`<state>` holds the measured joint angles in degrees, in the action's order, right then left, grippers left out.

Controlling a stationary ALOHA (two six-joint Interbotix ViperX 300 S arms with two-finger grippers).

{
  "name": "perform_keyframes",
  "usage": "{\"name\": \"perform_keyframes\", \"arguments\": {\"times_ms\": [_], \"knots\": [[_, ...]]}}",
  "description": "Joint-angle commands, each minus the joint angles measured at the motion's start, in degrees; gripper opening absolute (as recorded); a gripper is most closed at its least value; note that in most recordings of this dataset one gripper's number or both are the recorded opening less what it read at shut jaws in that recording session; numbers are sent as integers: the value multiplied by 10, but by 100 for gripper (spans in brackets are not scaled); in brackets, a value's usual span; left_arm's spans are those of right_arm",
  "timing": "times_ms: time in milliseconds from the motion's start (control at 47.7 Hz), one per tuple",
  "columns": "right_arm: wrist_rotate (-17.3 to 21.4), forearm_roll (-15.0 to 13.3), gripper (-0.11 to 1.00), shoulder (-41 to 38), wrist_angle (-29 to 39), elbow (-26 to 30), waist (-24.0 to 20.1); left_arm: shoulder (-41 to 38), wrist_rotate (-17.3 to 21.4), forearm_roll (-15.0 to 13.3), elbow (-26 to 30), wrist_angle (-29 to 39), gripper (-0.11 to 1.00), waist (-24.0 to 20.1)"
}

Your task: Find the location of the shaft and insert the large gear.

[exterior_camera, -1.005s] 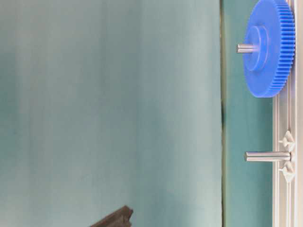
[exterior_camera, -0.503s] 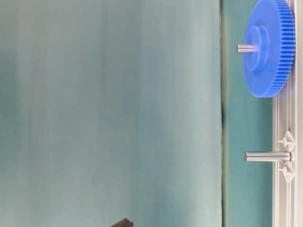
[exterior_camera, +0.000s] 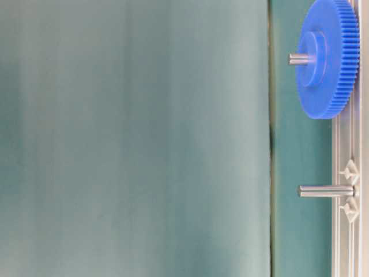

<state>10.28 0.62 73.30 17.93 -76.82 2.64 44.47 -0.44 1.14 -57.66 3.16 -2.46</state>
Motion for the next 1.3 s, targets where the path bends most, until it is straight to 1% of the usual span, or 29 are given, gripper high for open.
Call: {"name": "perform_keyframes", "arguments": {"times_ms": [0,105,230,377,524,566,712,859,1089,1278], "knots": [[1,-1,3,0,-36,-7,1,40,2,4,-25,-30,70,3],[1,-1,3,7,-79,-29,1,99,-2,2,-69,-54,70,3],[-1,-1,3,9,-147,-55,1,171,-2,2,-113,-56,70,3],[0,-1,3,8,-189,-75,1,225,0,2,-139,-44,70,3],[-4,-1,2,9,-195,-91,1,234,0,2,-154,-20,70,2],[-9,-1,3,9,-195,-100,1,233,-7,2,-159,-22,70,2],[-16,-3,3,9,-200,-119,1,244,-6,2,-177,-52,71,2],[-15,-16,3,9,-200,-137,1,267,-14,2,-223,-84,71,2],[-15,-18,3,9,-223,-151,1,284,-14,2,-279,-130,71,2],[-14,-18,3,10,-232,-155,1,278,-14,2,-317,-132,71,2]]}}
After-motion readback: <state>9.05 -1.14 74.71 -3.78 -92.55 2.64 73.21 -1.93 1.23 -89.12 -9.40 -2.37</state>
